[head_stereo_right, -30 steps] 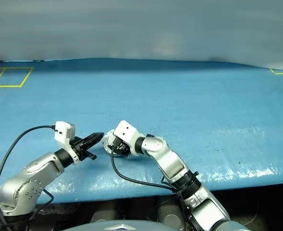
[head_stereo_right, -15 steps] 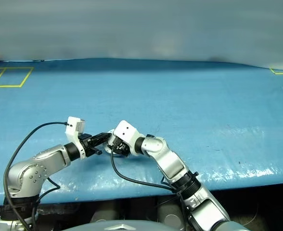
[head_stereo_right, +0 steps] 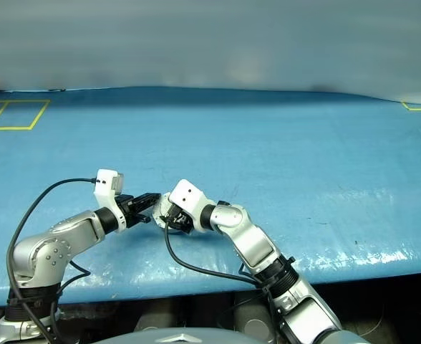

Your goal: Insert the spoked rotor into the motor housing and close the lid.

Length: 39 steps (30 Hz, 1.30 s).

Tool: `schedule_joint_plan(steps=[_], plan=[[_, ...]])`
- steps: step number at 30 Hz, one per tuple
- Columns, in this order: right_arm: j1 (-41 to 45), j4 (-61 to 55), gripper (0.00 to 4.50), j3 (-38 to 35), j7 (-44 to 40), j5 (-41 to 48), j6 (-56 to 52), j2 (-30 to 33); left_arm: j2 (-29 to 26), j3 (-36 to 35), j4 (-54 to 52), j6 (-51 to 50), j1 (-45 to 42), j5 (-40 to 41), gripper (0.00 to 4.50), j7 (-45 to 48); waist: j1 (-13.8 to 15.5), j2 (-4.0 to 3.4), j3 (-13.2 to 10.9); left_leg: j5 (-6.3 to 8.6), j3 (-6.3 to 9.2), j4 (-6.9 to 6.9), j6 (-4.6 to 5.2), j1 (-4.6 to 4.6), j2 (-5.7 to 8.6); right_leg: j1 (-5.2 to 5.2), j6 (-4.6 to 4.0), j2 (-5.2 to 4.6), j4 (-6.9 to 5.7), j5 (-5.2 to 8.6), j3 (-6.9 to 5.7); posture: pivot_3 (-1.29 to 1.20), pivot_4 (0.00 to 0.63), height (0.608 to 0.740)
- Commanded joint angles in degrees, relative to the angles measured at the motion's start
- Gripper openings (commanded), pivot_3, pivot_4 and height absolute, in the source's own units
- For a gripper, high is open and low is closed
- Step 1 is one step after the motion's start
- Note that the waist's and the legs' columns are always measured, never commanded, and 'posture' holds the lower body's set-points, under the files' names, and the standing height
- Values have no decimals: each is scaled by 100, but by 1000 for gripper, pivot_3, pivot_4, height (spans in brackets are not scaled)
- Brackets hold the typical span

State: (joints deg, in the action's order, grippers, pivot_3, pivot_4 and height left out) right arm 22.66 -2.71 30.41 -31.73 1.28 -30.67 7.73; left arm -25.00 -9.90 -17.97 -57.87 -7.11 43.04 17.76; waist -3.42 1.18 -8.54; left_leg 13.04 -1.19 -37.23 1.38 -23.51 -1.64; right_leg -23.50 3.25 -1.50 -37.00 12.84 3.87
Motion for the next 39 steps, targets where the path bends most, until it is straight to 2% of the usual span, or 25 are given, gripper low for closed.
schedule_joint_plan(steps=[1,12,16,23,30,35,39], plan=[[-130,193,3034,-17,105,-143,-215,51,-46,147,-147,-125,14,33,36,147,1,0,0,0,0,0,0,0,0,0,0,0,0,0,0,0,150,740],[-218,123,3034,-92,29,-26,-257,52,-102,598,-126,-264,144,-195,36,264,29,1,10,0,2,2,0,9,3,-3,0,-7,7,0,-1,0,150,740],[-379,-84,4417,-256,38,58,-308,110,-98,579,-116,-189,172,-235,0,322,80,0,18,2,2,4,1,9,6,-2,-1,-13,11,1,-1,0,150,740],[-894,-1201,4466,-772,-61,336,-459,588,-172,494,-156,-127,209,-273,0,438,168,1,17,6,1,13,7,-2,13,-10,-4,-22,19,5,-3,0,150,740],[-1592,-2627,4466,-2033,-288,1721,-1369,881,-275,471,-92,1,146,-371,0,576,194,0,12,6,-2,12,8,-20,11,-8,1,-19,16,7,-1,0,150,740],[-1840,-2733,4466,-2683,383,2563,-2544,208,-302,504,-63,61,87,-442,0,683,191,0,10,6,0,15,7,-20,4,-10,17,-12,16,23,-2,0,150,740],[-1865,-2280,4466,-3295,1199,3136,-3376,-929,-302,518,-73,71,60,-496,0,731,190,0,10,6,-1,16,7,-29,5,-17,-6,-17,16,8,0,0,150,740]])
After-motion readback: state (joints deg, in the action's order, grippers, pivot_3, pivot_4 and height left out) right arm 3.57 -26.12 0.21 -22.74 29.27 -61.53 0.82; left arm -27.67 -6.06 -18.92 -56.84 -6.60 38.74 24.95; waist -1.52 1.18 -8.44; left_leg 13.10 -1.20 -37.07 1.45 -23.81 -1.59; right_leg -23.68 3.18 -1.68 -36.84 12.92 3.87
